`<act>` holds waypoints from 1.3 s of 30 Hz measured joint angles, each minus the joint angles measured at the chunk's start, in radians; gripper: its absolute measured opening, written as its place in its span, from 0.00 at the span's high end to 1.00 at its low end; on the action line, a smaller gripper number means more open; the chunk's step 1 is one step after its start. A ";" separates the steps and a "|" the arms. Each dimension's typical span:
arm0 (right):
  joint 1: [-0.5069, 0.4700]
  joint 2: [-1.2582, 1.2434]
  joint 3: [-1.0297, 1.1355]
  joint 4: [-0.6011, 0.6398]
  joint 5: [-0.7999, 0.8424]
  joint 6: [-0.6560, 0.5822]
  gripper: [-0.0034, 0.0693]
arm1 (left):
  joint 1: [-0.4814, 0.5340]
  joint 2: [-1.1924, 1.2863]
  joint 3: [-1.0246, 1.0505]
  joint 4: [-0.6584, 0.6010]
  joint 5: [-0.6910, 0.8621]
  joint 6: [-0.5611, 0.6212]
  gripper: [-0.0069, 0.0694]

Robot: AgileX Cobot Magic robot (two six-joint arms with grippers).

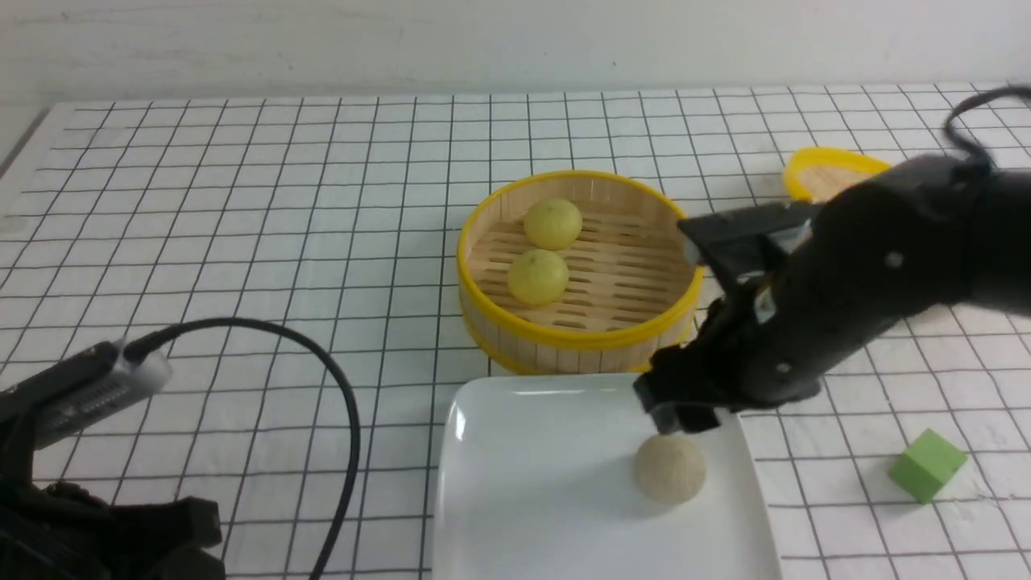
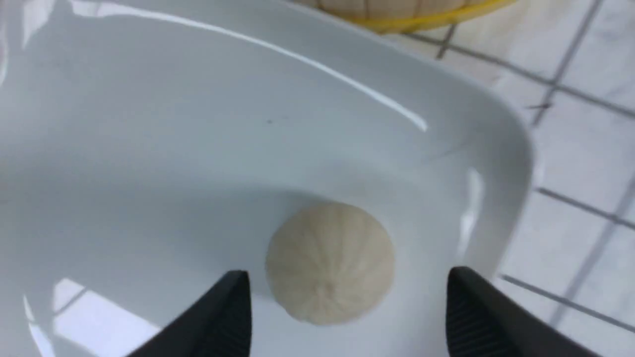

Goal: Put the steamed buns into the plate on the white-black tablecloth.
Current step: 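Reach into the bamboo steamer and grasp a bun with the left gripper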

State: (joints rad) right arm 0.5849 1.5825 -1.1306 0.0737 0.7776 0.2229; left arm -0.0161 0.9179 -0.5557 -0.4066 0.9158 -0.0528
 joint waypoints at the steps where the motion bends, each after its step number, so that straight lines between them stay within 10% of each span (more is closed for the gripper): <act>1: -0.006 -0.062 -0.012 -0.061 0.080 0.001 0.23 | 0.000 0.009 -0.023 0.000 0.001 0.002 0.60; 7: -0.018 -0.245 0.041 -0.255 0.416 0.108 0.34 | 0.000 0.130 -0.146 -0.005 0.001 0.053 0.73; 18: -0.018 -0.543 0.275 -0.310 0.436 0.112 0.94 | -0.191 0.513 -0.512 -0.116 -0.007 0.142 0.91; 22: -0.018 -0.625 0.334 -0.310 0.400 0.112 0.97 | -0.310 0.653 -0.654 -0.035 -0.010 0.026 0.90; 28: -0.018 -0.693 0.419 -0.299 0.294 0.112 0.97 | -0.469 0.956 -1.048 0.222 0.038 -0.185 0.74; 39: -0.018 -0.695 0.431 -0.292 0.191 0.112 0.97 | -0.548 1.311 -1.513 0.417 0.143 -0.230 0.40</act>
State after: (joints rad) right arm 0.5667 0.8875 -0.6997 -0.2179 0.9691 0.3345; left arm -0.5641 2.2292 -2.0692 0.0109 1.0588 -0.2832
